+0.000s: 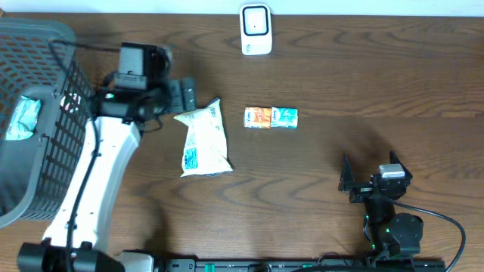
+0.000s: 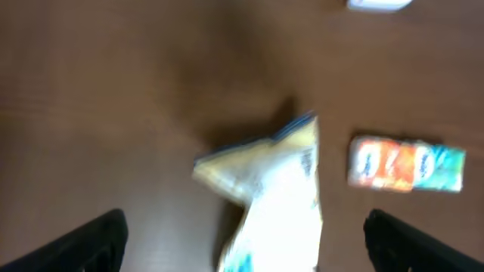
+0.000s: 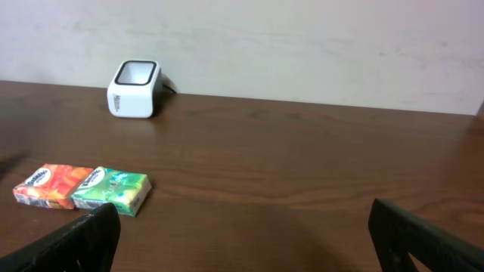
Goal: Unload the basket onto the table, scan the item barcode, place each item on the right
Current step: 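Carry the white bag past the scanner and drop it left of the packs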
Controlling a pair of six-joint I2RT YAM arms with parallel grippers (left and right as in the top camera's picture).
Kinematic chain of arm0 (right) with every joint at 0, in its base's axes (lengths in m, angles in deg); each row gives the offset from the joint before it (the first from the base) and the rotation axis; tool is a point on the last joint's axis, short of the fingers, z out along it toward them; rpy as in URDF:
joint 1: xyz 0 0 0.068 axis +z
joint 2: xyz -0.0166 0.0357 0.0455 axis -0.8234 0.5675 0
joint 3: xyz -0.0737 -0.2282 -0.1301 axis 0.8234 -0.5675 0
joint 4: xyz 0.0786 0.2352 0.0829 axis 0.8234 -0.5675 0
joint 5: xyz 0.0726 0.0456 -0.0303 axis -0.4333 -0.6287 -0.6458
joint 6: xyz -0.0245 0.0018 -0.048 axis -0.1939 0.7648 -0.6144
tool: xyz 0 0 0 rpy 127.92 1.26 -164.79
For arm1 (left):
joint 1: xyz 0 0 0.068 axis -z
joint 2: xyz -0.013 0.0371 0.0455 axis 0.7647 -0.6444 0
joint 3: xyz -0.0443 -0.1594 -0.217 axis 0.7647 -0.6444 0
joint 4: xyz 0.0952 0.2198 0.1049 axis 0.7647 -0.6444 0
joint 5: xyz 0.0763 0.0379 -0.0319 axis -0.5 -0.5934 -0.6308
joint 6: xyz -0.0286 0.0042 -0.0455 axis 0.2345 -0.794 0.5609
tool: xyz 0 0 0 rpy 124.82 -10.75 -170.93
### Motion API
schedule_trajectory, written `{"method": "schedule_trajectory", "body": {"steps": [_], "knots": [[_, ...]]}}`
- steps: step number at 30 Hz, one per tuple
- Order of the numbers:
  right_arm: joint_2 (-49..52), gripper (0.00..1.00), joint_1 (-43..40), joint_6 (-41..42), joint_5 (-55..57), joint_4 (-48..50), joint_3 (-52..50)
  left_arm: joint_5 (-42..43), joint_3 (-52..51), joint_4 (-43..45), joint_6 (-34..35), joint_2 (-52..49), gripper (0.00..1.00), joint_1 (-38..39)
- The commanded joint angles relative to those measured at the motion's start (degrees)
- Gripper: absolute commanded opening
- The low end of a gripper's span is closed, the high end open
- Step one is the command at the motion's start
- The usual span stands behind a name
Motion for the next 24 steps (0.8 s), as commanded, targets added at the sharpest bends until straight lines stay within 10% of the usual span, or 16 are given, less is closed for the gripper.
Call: {"method": "schedule_trajectory", "body": {"steps": [1,17,24], "knots": [[-0.31,0.99,-0.20,-0.50,0.26,-0.26,-0.07,-0.44,-1.38,-5.31,4.11,-2.97,0.98,0.35],[-0.31,0.99,-0.20,-0.50,0.26,-0.26,-0.07,14.51,-4.15,0.31,0.59,-21.05,0.97,1.38],[-0.31,0.99,-0.20,-0.50,0.26,-0.26,-0.07,17.81,-4.15,9.16,0.31,-25.88,0.24,1.49]]}}
